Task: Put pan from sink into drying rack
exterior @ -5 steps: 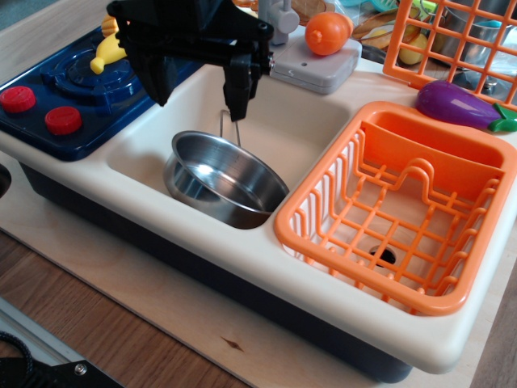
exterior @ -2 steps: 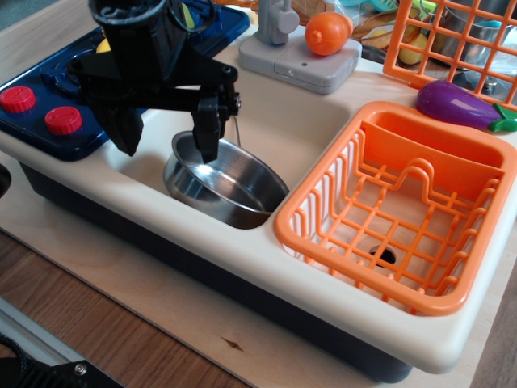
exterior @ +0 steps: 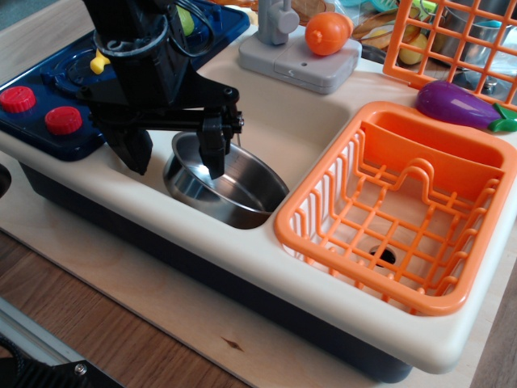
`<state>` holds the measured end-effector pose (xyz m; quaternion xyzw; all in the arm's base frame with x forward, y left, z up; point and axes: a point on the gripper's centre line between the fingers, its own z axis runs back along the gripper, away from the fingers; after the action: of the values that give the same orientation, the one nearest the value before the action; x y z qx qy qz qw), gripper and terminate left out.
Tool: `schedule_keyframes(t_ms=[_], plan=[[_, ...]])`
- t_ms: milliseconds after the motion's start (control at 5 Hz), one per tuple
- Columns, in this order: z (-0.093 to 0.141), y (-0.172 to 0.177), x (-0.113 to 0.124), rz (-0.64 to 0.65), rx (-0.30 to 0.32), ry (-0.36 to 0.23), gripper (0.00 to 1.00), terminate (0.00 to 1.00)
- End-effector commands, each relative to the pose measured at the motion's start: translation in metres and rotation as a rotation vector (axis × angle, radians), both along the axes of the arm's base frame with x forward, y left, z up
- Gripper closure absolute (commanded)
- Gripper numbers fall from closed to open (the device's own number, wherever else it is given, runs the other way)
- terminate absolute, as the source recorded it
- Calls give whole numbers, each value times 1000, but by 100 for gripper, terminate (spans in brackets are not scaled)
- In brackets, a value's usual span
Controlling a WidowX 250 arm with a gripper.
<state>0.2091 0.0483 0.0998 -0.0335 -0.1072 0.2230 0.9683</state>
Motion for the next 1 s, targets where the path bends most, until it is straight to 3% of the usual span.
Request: schedule_keyframes(t_ms=[0, 400, 600, 800], plan=[[-8, 9, 6, 12, -12, -14, 100, 0], [12, 4, 10, 0, 40, 25, 100, 0], [36, 1, 15, -7, 76, 78, 100, 0], [55, -5, 15, -9, 97, 94, 100, 0]])
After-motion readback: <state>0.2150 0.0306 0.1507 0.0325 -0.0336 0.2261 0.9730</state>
